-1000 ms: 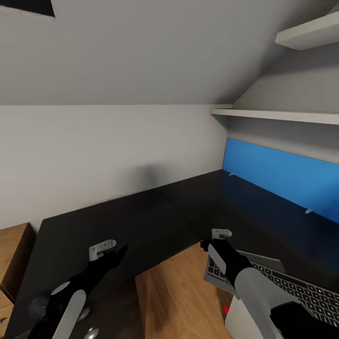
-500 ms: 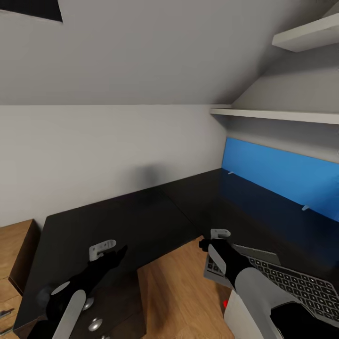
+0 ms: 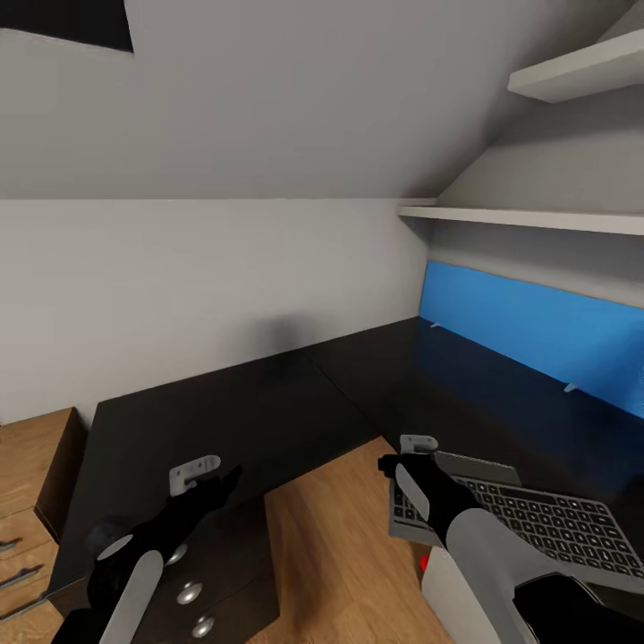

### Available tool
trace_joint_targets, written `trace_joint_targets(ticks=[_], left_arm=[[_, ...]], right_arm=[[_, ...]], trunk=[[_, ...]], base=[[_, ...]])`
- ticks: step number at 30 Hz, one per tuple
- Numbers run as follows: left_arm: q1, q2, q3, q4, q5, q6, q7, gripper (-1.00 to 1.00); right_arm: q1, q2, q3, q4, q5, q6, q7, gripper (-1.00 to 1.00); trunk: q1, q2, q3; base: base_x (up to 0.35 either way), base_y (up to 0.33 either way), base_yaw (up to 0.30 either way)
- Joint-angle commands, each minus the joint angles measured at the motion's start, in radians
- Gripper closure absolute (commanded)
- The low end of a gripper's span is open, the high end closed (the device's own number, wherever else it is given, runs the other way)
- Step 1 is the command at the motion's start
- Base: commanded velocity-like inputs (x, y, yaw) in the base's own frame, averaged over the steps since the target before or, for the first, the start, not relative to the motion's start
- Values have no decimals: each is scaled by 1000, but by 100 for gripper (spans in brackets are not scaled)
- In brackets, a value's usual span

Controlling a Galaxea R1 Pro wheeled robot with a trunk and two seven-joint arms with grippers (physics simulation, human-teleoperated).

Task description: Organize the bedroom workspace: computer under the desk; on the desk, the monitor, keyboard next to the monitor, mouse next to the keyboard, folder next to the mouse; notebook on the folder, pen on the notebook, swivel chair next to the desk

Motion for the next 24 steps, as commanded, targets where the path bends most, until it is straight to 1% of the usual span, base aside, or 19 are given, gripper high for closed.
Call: trace_joint_targets(ticks=[1, 13, 21, 24], left_arm=[[-1, 1, -2, -1, 11, 3, 10, -100], [-1, 1, -2, -1, 11, 3, 10, -100], [-1, 1, -2, -1, 11, 4, 10, -100], [-1, 1, -2, -1, 11, 4, 10, -100]], right_arm=[[-1, -1, 8, -1, -11, 4, -9, -100], [-1, -1, 8, -1, -11, 4, -9, -100], [-1, -1, 9, -1, -11, 3, -9, -100], [-1, -1, 9, -1, -11, 2, -8, -100]], trunk=[[0, -1, -1], [0, -1, -1], [0, -1, -1], [0, -1, -1]], base=[[-55, 0, 0], [-61, 0, 0], [-151, 0, 0], [-241, 0, 0]])
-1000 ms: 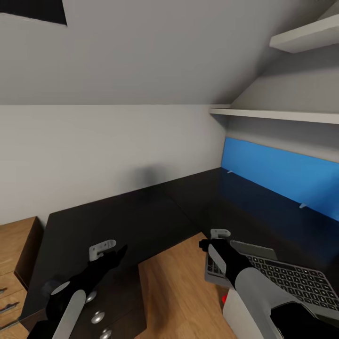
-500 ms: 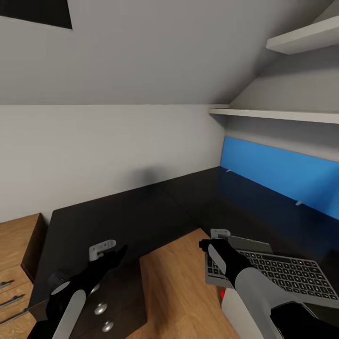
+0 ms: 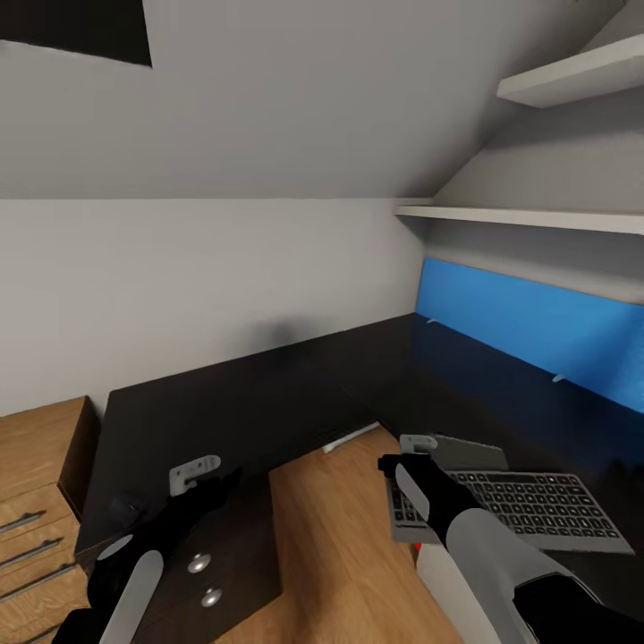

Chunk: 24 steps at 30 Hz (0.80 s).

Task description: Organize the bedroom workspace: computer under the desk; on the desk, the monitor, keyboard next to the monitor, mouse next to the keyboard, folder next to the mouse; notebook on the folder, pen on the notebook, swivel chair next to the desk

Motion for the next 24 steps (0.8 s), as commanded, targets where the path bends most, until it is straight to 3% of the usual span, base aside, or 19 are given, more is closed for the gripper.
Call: trace_joint_targets(ticks=[1, 24], left_arm=[[-1, 1, -2, -1, 11, 3, 10, -100], [-1, 1, -2, -1, 14, 2, 9, -100]], right_arm=[[-1, -1, 8, -2, -11, 4, -9, -100], [-1, -1, 9, 0, -11, 3, -9, -100]], trunk=[[0, -1, -1], [0, -1, -1]], base=[[-168, 0, 0], [-122, 0, 0]])
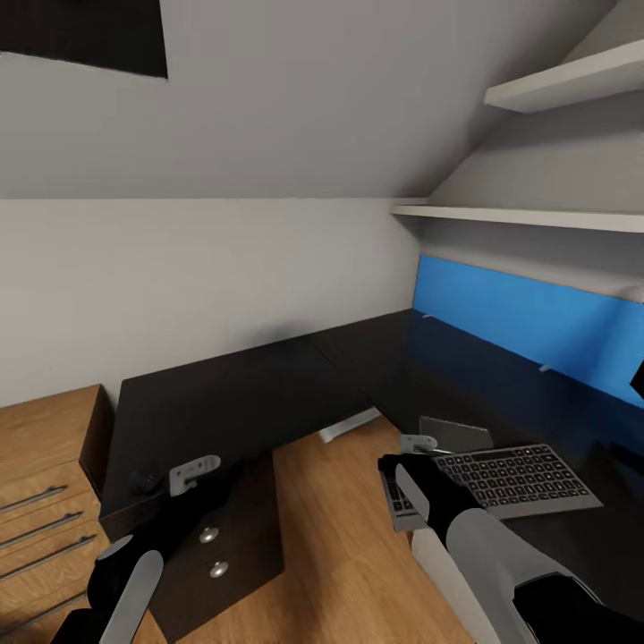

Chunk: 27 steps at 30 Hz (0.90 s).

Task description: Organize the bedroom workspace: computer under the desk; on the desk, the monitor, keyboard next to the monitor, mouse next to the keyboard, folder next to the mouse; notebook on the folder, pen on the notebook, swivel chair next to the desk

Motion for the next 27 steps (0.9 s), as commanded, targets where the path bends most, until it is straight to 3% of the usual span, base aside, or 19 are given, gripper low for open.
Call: trace_joint_targets(ticks=[1, 15, 23, 24, 27], left_arm=[[-1, 1, -2, -1, 11, 3, 10, -100], [-1, 1, -2, -1, 11, 4, 10, -100], [-1, 1, -2, -1, 13, 4, 9, -100], [-1, 1, -2, -1, 13, 4, 10, -100], [-1, 1, -2, -1, 12, 4, 10, -100]], right_arm=[[-1, -1, 8, -2, -11, 4, -9, -100], [-1, -1, 8, -3, -11, 4, -9, -100], [-1, 0, 10, -8, -8, -6, -8, -100], [0, 1, 11, -26, -8, -61, -9, -100], [2, 1, 11, -51, -6, -96, -10, -100]], trunk=[[0, -1, -1], [0, -1, -1], [0, -1, -1], [0, -1, -1], [0, -1, -1]], base=[[-96, 0, 0], [-174, 0, 0], [-39, 0, 0], [-2, 0, 0], [-1, 0, 0]])
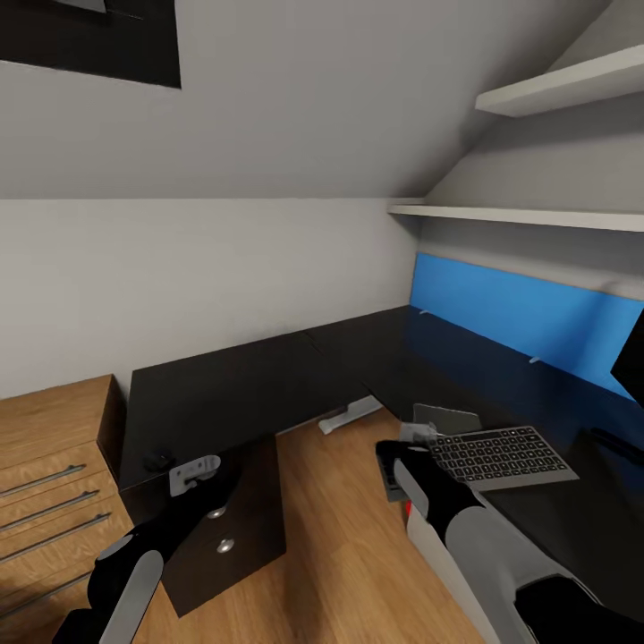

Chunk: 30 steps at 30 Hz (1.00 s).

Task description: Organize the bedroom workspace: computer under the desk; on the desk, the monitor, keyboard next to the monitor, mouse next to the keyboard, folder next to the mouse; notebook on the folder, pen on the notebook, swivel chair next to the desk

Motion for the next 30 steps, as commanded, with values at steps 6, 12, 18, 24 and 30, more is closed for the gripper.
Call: trace_joint_targets(ticks=[6, 12, 18, 24, 30], left_arm=[[-1, 1, -1, -1, 11, 3, 10, -100], [-1, 1, -1, -1, 12, 2, 10, -100], [-1, 1, -1, -1, 11, 2, 10, -100], [-1, 1, 0, -1, 12, 3, 10, -100], [-1, 1, 0, -1, 11, 2, 10, -100]], right_arm=[[4, -1, 7, -67, -8, -21, -10, -100], [5, -1, 7, -84, -7, -25, -12, -100], [6, -1, 8, -87, -8, -26, -11, -100], [6, 53, 10, -93, -3, -23, -13, -100], [6, 56, 10, -99, -2, -24, -16, -100]], trunk=[[0, -1, -1], [0, -1, -1], [0, -1, -1], [0, -1, -1], [0, -1, -2]], base=[[0, 0, 0], [0, 0, 0], [0, 0, 0], [0, 0, 0], [0, -1, 26]])
